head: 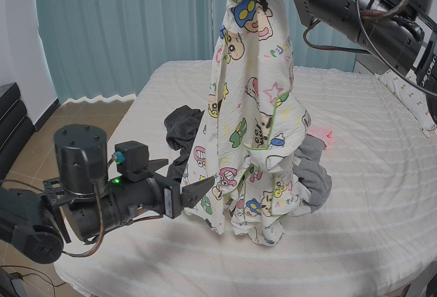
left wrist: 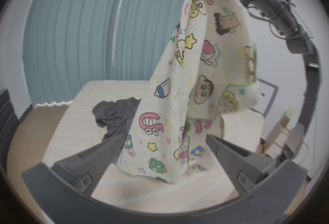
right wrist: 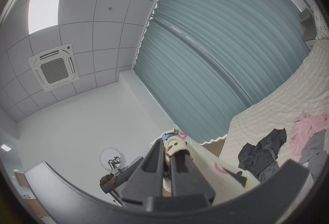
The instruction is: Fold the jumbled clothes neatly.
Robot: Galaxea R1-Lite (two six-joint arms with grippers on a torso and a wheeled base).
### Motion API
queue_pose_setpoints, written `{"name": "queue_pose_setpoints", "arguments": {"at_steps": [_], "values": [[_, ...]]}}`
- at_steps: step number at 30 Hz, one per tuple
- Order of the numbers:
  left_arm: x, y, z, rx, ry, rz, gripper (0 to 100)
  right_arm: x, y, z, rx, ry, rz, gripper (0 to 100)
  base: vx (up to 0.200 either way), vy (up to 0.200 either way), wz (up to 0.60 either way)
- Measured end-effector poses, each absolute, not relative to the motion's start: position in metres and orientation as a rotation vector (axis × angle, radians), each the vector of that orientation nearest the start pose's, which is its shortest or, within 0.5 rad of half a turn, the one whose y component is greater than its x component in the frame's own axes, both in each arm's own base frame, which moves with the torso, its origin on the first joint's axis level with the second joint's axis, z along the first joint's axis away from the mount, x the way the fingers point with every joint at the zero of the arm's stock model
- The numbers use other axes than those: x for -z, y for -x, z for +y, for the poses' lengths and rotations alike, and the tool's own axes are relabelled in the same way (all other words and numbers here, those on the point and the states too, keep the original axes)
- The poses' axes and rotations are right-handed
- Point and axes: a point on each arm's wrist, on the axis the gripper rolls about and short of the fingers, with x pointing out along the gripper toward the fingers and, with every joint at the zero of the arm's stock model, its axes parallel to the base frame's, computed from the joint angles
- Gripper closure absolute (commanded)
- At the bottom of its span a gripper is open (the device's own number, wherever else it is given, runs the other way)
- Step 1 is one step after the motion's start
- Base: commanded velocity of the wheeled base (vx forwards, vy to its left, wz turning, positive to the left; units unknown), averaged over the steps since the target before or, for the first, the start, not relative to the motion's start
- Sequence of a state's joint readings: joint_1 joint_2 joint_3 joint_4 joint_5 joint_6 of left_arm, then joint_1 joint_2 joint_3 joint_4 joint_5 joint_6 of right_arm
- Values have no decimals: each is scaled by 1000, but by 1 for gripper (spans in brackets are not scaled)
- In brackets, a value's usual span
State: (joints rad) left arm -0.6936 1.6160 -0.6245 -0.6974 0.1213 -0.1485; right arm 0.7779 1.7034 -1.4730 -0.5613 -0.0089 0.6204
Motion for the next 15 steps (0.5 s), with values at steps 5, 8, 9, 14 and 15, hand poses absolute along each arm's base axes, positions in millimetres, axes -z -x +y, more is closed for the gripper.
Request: {"name": "queue_pose_setpoints", "arguments": {"at_steps": [5, 8, 9, 14, 15], "values": [[-162, -227, -190, 454, 17, 301, 0, -362, -232, 229, -837, -714, -60, 100, 0, 0, 0], [-157, -236, -197, 415, 7, 305, 0, -361, -232, 229, -837, -713, -57, 100, 0, 0, 0], [-154, -240, -200, 396, 1, 307, 0, -361, -231, 229, -838, -713, -56, 100, 0, 0, 0], [-141, -251, -205, 358, -19, 335, 0, -363, -229, 227, -841, -714, -58, 100, 0, 0, 0], [-137, -254, -205, 352, -25, 345, 0, -363, -228, 227, -842, -714, -57, 100, 0, 0, 0]]}}
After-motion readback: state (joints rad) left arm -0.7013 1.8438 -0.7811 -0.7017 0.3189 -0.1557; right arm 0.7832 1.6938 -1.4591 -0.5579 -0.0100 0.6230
